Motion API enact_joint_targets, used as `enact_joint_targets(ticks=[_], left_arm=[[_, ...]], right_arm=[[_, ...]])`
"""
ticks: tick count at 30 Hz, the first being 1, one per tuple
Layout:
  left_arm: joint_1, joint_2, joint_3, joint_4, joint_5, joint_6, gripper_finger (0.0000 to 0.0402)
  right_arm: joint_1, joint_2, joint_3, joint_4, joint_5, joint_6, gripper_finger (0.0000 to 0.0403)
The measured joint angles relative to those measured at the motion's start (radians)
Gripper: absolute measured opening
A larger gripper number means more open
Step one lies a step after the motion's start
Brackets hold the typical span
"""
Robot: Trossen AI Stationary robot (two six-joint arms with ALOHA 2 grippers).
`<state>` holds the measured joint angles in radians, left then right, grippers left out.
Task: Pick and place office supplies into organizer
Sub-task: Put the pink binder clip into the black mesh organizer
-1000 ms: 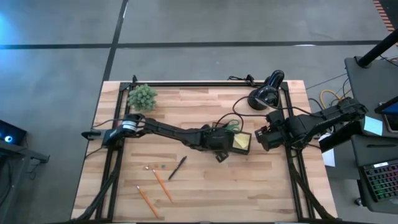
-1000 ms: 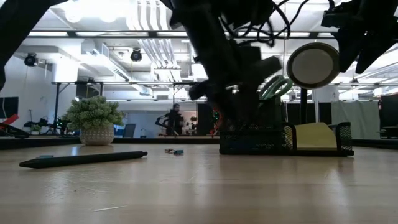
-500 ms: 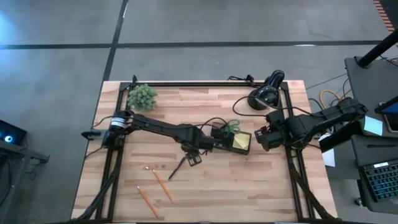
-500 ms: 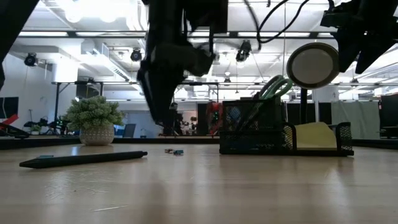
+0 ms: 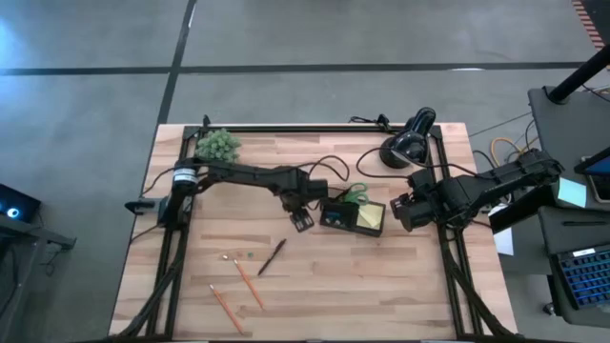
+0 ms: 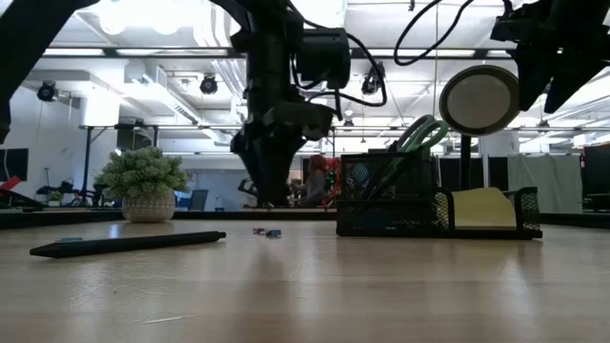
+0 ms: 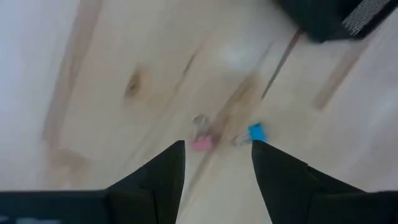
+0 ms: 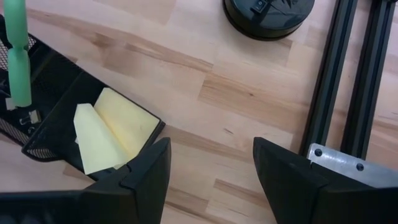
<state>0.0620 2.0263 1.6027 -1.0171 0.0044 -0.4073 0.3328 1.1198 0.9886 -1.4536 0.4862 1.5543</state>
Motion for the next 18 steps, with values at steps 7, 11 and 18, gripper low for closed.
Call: enact_joint_targets(ticks=[7,11,18], left_arm=[[-0.002,0.007,-0.051,0.020,0.009,0.002,0.0171],[0.005,0.008,-0.110,0.029,0.007,0.002,0.0171],[0.006,0.006,-0.148,0.070,0.007,-0.003,0.0171]], right_arm=[[0.000,0.000,0.000,0.002,-0.014,0.019,0.0219],[0.000,0.000,0.000,0.002,-0.014,0.035,0.0219],[0.000,0.001,-0.001,0.002,-0.012,0.043,0.0219]])
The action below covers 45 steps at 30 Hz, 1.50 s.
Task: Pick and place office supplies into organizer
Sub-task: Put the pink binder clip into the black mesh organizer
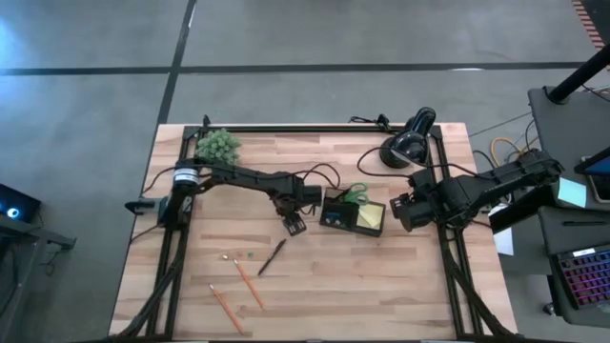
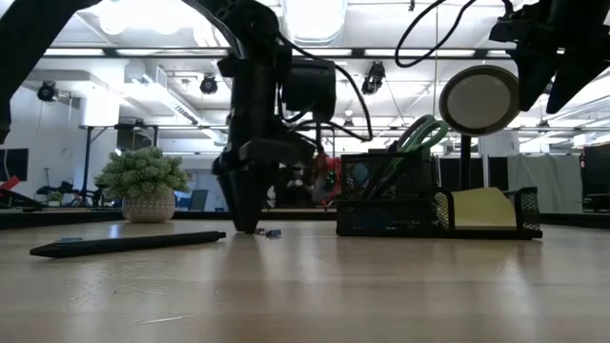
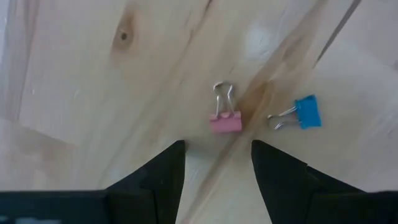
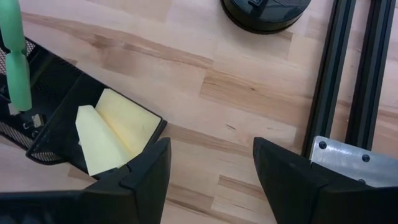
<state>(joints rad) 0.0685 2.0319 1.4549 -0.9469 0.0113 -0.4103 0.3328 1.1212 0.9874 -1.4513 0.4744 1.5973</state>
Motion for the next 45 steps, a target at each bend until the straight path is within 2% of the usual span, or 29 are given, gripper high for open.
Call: enact_joint_targets(ticks=[6,19,30,45], left_arm=[[0.009,0.000,0.003,0.083,0.002,0.000,0.0171],[0.013,0.001,0.000,0.069,0.005,0.008,0.0168],[0.013,0.001,-0.002,0.065,-0.004,0.025,0.0095],[0.008,0.001,-0.001,0.071,-0.013,0.026,0.0043]], right_arm=[[0.000,0.000,0.000,0.002,-0.001,0.000,0.0219],[0.000,0.001,0.000,0.002,-0.002,0.018,0.0219],[0.000,0.001,-0.001,0.002,-0.003,0.018,0.0219],[0.000,0.001,-0.001,0.002,-0.002,0.018,0.0219]])
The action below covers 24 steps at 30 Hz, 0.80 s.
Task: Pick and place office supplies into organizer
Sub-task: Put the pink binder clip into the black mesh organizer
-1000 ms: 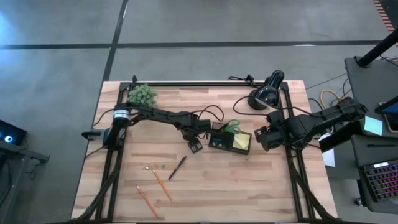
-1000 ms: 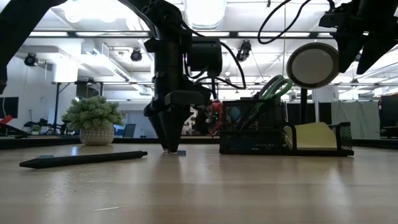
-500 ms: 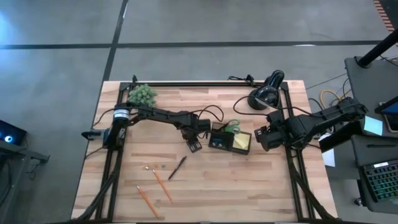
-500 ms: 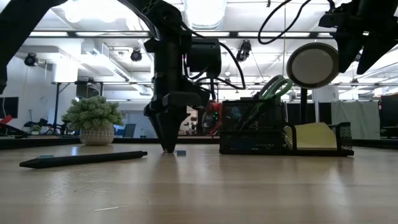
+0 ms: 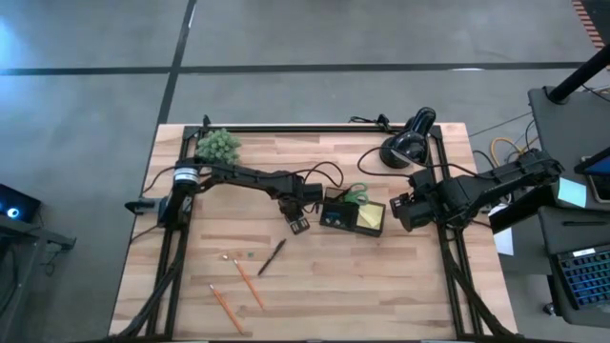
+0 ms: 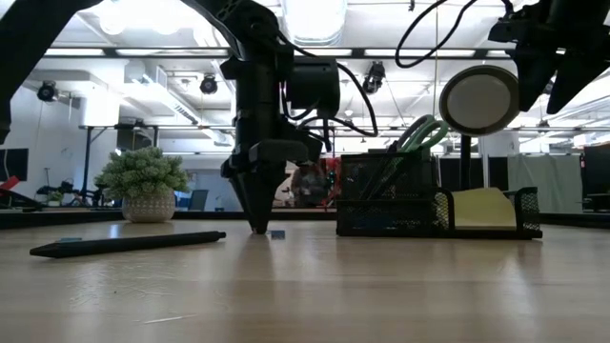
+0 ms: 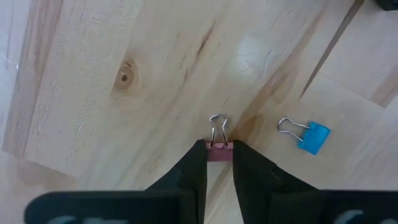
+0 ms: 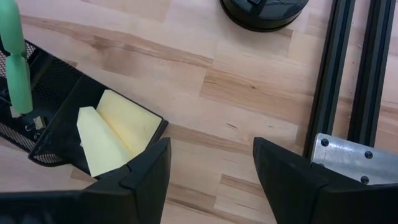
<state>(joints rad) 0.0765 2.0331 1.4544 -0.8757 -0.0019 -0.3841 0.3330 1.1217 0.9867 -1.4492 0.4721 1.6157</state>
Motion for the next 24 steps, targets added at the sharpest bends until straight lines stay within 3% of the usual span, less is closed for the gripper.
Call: enact_joint_targets(ticks=[6,11,18,24], left_arm=[[-0.004,-0.011,0.017,0.002,-0.004,-0.009,0.0041],[-0.031,-0.023,0.112,0.017,0.006,-0.034,0.0040],[-0.112,-0.024,0.210,0.214,0.015,-0.184,0.0039],[-0.128,-0.023,0.203,0.294,-0.066,-0.240,0.0039]], right_arm=[[0.000,0.000,0.000,0.000,0.000,0.000,0.0219],[0.000,0.000,0.000,-0.001,0.000,0.002,0.0219],[0.000,0.000,0.000,-0.001,-0.006,0.031,0.0219],[0.000,0.000,0.000,-0.002,-0.005,-0.015,0.0219]])
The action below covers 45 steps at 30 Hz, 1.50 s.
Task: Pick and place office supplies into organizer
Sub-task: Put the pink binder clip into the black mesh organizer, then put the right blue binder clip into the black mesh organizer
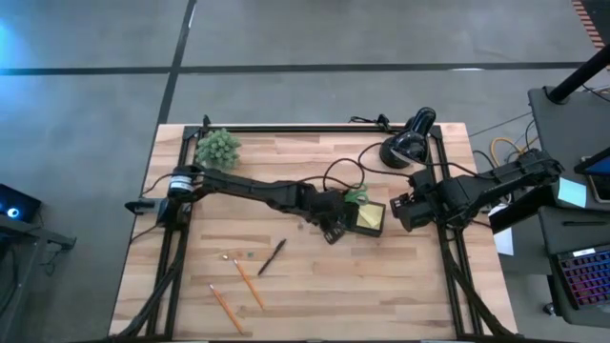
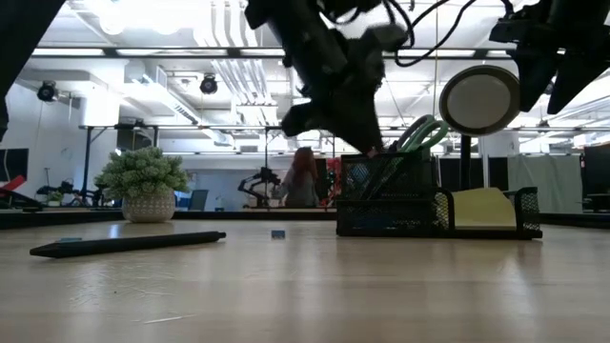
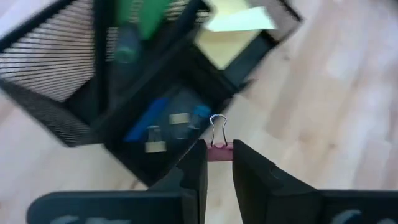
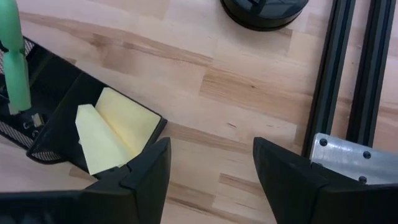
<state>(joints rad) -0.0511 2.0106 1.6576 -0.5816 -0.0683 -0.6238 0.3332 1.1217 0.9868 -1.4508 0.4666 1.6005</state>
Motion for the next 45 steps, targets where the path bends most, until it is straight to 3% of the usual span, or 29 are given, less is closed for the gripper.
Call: enact_joint_targets(ticks=[5,10,15,25,30,36,45], left_arm=[[0.032,0.007,-0.044,0.008,-0.019,-0.007,0.0038],[0.060,0.051,-0.052,0.028,0.062,-0.006,0.0038],[0.062,0.069,-0.050,0.022,0.059,0.001,0.0052],[0.062,0.071,-0.031,0.020,0.053,0.001,0.0167],[0.049,0.032,-0.005,-0.149,0.100,-0.024,0.0206],[-0.027,-0.054,-0.012,-0.418,-0.083,-0.282,0.0192],[-0.106,-0.037,-0.063,-0.397,-0.109,-0.569,0.0145]], right_arm=[[0.000,0.000,0.000,-0.001,0.000,-0.034,0.0219],[0.000,0.000,0.000,-0.003,0.001,-0.057,0.0219],[0.000,0.000,0.000,-0.004,0.000,-0.058,0.0219],[0.000,0.000,0.000,-0.007,0.003,-0.057,0.0219],[0.000,0.000,0.000,-0.007,0.005,-0.057,0.0219],[0.000,0.000,-0.003,-0.007,0.008,-0.057,0.0219],[0.000,0.000,-0.004,-0.007,0.058,-0.057,0.0219]])
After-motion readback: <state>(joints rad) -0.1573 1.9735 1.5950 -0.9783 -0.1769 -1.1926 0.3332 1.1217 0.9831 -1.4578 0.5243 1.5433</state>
